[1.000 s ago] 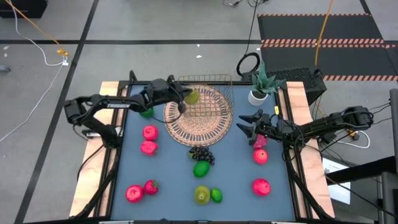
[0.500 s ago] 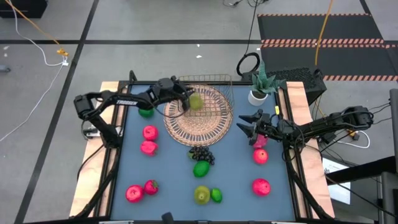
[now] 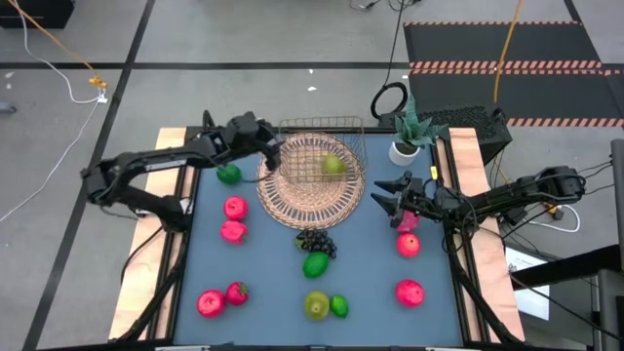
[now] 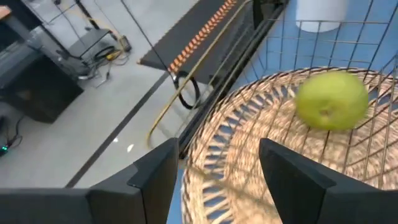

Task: Build produce basket
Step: Put the top green lime into the gold wire basket

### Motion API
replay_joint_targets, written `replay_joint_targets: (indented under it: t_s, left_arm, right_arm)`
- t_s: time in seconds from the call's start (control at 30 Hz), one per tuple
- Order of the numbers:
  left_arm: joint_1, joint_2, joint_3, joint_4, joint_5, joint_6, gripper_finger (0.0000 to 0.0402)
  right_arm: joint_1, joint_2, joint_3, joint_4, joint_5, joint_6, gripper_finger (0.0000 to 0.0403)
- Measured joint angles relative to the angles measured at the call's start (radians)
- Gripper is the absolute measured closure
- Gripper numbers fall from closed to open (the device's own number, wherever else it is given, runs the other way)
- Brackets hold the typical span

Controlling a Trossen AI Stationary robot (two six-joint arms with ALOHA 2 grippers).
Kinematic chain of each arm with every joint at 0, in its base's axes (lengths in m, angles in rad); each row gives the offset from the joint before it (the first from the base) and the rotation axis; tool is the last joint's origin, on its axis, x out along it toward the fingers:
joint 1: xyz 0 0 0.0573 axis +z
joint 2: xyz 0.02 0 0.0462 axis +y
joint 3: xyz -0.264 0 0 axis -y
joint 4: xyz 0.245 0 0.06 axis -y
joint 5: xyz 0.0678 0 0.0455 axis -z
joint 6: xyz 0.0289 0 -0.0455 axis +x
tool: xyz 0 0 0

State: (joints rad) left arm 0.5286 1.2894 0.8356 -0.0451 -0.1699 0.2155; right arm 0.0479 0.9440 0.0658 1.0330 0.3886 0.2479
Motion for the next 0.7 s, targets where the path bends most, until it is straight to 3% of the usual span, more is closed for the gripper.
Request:
replay_joint_targets:
  t_s: [0.23, 0.4, 0.57, 0.7]
  left_arm:
    - [0.040, -0.170, -0.197, -0.007, -0.157, -0.098, 0.0196]
    - [0.079, -0.295, -0.283, -0.023, -0.197, -0.216, 0.0194]
    - [0.152, -0.335, -0.286, -0.132, -0.197, -0.262, 0.0156]
    - [0.205, -0.292, -0.287, -0.171, -0.100, -0.281, 0.0111]
  right_arm:
    - [0.000, 0.000, 0.000, -0.039, 0.000, 0.017, 0.0193]
    - [0.000, 0.000, 0.000, -0.036, 0.001, 0.007, 0.0193]
    - [0.000, 0.000, 0.000, -0.018, 0.003, 0.003, 0.0193]
    - [0.000, 0.000, 0.000, -0.001, 0.003, -0.001, 0.0193]
